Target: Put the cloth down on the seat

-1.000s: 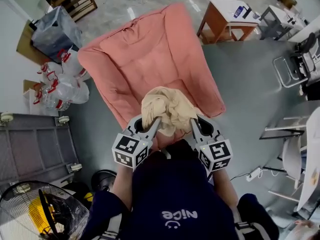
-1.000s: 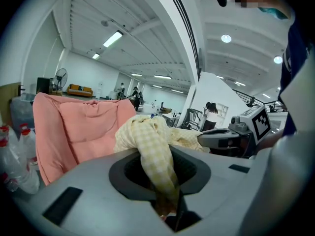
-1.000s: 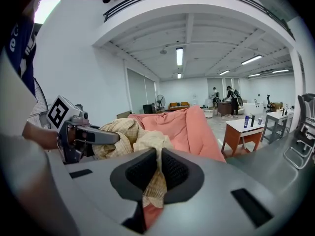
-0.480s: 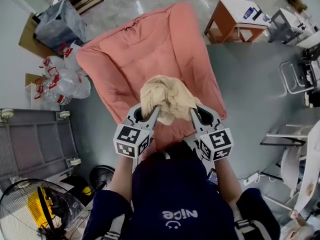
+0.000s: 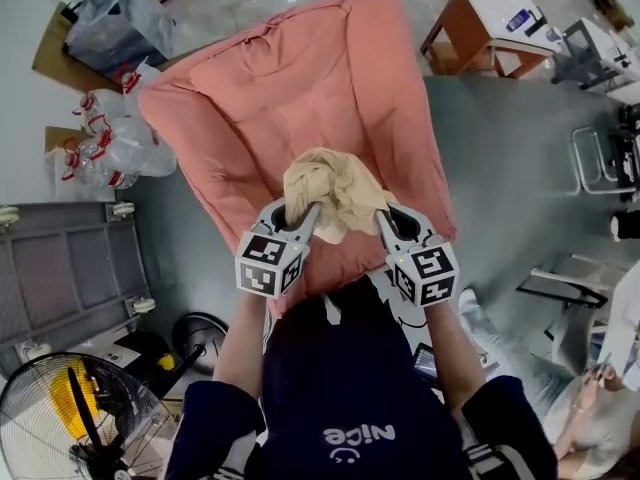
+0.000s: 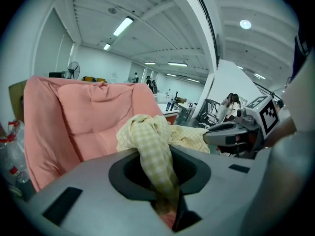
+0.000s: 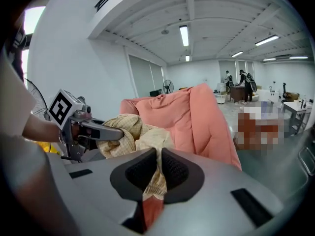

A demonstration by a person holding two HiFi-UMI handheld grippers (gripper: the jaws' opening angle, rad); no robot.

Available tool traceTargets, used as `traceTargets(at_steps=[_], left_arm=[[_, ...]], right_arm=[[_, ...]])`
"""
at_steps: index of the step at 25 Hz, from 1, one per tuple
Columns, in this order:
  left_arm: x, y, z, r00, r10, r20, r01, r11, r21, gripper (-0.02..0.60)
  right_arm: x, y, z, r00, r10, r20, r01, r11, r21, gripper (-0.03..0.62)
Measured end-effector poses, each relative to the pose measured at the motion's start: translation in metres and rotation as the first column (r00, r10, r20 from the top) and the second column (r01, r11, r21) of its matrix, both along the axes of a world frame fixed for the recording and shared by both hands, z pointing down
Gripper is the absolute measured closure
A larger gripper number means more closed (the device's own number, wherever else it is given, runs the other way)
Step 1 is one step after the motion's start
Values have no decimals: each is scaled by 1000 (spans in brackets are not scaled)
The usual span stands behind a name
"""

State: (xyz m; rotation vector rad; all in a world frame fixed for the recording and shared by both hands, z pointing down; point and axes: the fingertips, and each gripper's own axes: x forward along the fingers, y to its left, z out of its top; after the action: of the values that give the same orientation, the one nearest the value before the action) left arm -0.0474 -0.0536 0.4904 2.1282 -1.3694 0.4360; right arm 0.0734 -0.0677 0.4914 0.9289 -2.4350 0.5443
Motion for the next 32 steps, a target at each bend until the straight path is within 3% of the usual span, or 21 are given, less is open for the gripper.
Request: traceTargets(at_steps=[8, 19, 32], left_arm=[[-4, -8, 69, 1000, -9, -4, 9, 989, -148, 485], [-16, -17, 166, 999, -37, 24, 43, 952, -304, 483], [-18, -6, 274, 989, -145, 30, 143, 884, -445, 479]], right_arm=[[-2, -14, 58, 999, 0, -37, -4, 996, -84, 536], [-9, -33, 151, 995, -6, -97, -13, 981, -191, 536], [-5, -31, 263, 990, -7, -138, -38, 947, -318, 536]])
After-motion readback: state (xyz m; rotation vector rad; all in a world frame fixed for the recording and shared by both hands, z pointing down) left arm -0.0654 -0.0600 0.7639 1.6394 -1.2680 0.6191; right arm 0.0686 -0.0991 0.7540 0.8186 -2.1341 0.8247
